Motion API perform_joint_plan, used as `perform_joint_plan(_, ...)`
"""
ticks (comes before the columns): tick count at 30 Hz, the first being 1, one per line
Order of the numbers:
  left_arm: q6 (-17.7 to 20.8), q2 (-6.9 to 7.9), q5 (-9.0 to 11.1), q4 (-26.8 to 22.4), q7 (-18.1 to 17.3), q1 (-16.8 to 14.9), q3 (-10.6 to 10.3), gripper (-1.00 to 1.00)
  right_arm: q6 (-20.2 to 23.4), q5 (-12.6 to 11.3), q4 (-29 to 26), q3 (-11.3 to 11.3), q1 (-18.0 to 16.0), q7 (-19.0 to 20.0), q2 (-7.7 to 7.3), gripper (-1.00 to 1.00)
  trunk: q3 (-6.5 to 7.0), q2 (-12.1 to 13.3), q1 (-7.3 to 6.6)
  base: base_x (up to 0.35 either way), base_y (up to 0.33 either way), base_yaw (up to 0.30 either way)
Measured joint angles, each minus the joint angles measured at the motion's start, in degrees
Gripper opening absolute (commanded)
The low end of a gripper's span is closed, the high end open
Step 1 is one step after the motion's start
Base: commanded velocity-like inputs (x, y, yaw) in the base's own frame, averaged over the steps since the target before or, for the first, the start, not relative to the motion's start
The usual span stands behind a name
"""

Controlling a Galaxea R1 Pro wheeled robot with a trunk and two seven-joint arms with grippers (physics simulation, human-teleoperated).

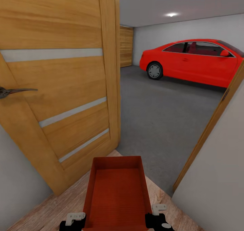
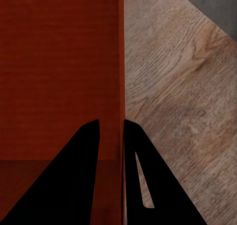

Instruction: Move the two storage containers from the living room to the garage. In the garage, place one container on the floor and stack the other container on top of it (either order is fine).

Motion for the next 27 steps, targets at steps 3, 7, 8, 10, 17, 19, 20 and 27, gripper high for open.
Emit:
perform_joint_plan(3, 0.00, 0.00, 0.01, 0.00, 0.01, 0.00, 0.00, -1.00, -0.01, 0.00, 0.00, -0.02, 0.00, 0.01, 0.00, -1.00, 0.00, 0.00, 0.00, 0.000, 0.000, 0.000)
perform_joint_plan(7, 0.00, 0.00, -0.04, 0.00, 0.01, 0.00, 0.00, -1.00, -0.01, 0.00, 0.00, -0.01, 0.00, 0.01, 0.00, -1.00, 0.00, 0.00, 0.00, 0.000, 0.000, 0.000)
perform_joint_plan(8, 0.00, 0.00, -0.03, 0.00, 0.01, 0.00, -0.01, -1.00, -0.01, 0.00, 0.00, -0.01, 0.00, 0.01, 0.00, -1.00, 0.00, 0.00, 0.00, 0.000, 0.000, 0.000)
perform_joint_plan(10, 0.00, 0.00, -0.03, 0.00, 0.01, 0.00, 0.00, -1.00, -0.01, 0.00, 0.00, 0.01, 0.00, 0.00, 0.00, -1.00, 0.00, 0.00, 0.00, 0.000, 0.000, 0.000)
perform_joint_plan(17, 0.00, 0.00, -0.04, -0.01, 0.00, 0.00, 0.01, -1.00, -0.01, 0.00, 0.01, -0.02, 0.00, 0.02, 0.00, -1.00, 0.00, 0.00, -0.01, 0.036, 0.006, 0.000)
perform_joint_plan(19, 0.00, 0.00, -0.02, -0.01, 0.00, 0.00, 0.03, -1.00, -0.01, 0.00, 0.00, -0.01, 0.00, 0.02, 0.00, -1.00, 0.00, 0.00, -0.01, 0.131, 0.059, 0.000)
perform_joint_plan(20, 0.00, 0.00, -0.03, -0.01, 0.00, 0.00, 0.02, -1.00, -0.01, 0.00, 0.00, -0.02, 0.00, 0.02, 0.00, -1.00, 0.00, 0.00, -0.01, 0.160, 0.086, 0.000)
perform_joint_plan(27, 0.00, 0.00, -0.05, -0.01, 0.01, 0.00, 0.00, -1.00, -0.01, 0.01, 0.00, -0.03, 0.00, 0.03, 0.00, -1.00, 0.00, 0.00, -0.02, 0.172, 0.099, 0.000)
